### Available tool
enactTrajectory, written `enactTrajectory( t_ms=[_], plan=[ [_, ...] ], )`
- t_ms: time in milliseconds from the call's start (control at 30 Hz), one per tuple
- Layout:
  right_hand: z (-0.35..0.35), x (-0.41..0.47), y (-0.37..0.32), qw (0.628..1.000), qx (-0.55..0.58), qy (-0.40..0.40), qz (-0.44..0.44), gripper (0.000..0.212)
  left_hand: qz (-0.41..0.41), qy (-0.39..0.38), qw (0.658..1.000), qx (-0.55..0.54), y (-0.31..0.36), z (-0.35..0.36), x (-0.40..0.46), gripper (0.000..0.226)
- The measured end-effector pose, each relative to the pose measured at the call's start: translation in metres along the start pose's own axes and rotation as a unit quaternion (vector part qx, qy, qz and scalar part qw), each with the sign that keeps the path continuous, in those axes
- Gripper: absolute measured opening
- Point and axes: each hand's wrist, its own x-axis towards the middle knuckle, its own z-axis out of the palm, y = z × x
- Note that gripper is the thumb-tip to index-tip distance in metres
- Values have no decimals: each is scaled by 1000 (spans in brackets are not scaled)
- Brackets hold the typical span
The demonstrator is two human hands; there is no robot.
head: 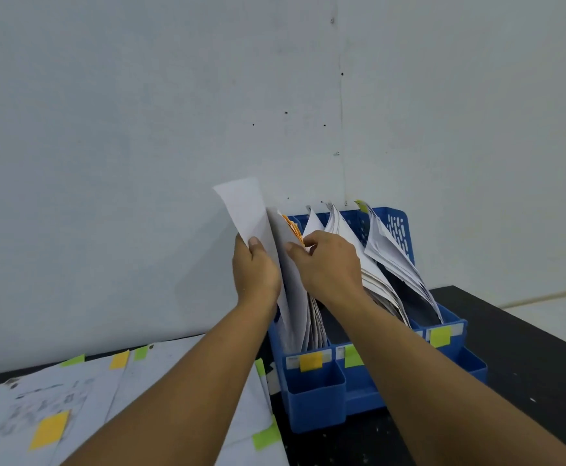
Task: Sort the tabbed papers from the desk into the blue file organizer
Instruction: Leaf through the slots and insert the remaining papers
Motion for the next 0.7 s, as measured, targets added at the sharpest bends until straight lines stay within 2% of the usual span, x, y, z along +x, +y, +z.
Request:
enactTrajectory(
  t_ms=[167,300,400,533,700],
  plan=[
    [1,1,4,1000,15,-8,12,45,28,-16,998,50,-26,-3,-15,41],
    [5,-1,6,1000,16,-16,16,51,-24,11,999,19,-44,-11,-32,38],
    [10,-5,2,999,14,-28,19,53,-49,-1,999,0,-48,-12,-44,39],
    [13,-13,-7,999,10,-42,16,62,-103,-45,993,-27,-43,-18,-39,35],
    [20,-34,-9,997,1,-35,-63,68,-133,-121,979,-92,-30,-50,-31,31]
  ],
)
